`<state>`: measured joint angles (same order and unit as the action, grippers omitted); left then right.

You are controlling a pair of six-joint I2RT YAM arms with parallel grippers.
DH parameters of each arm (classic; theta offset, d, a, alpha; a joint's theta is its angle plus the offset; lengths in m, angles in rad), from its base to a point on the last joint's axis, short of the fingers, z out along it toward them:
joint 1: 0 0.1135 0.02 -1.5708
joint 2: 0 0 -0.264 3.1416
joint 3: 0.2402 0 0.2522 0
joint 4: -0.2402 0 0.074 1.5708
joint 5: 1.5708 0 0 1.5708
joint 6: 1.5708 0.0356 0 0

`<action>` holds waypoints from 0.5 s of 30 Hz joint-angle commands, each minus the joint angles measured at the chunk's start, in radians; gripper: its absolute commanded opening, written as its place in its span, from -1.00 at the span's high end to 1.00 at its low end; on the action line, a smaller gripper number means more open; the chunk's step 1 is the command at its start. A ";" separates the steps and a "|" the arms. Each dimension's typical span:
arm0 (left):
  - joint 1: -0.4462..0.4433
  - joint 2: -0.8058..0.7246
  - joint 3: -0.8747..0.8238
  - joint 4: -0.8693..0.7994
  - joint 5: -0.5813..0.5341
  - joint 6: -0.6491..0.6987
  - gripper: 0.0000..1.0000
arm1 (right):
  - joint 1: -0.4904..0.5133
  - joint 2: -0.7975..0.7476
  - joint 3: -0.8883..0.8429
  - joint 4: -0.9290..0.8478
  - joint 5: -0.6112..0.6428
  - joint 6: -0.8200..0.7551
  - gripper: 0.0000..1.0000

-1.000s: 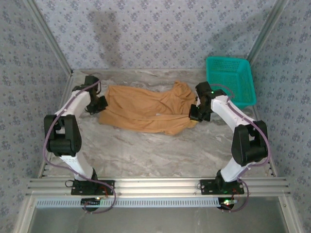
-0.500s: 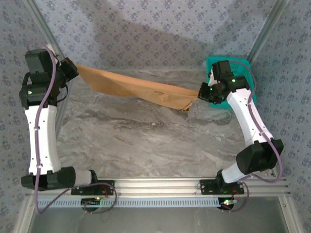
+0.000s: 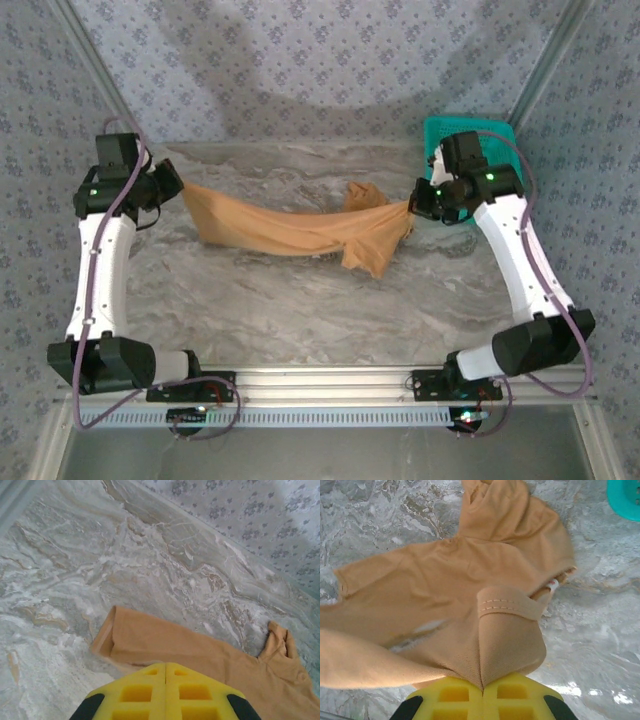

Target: Fold the inside-out t-shirt

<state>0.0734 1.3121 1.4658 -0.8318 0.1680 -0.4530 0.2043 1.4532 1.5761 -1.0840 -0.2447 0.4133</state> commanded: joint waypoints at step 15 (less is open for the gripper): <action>-0.080 0.164 -0.343 0.241 -0.026 -0.019 1.00 | 0.080 0.552 0.223 0.043 0.052 -0.040 0.14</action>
<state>-0.0006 1.4998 1.1172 -0.6353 0.1490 -0.4648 0.2741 2.1639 1.8744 -0.9833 -0.2356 0.3981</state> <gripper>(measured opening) 0.041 0.426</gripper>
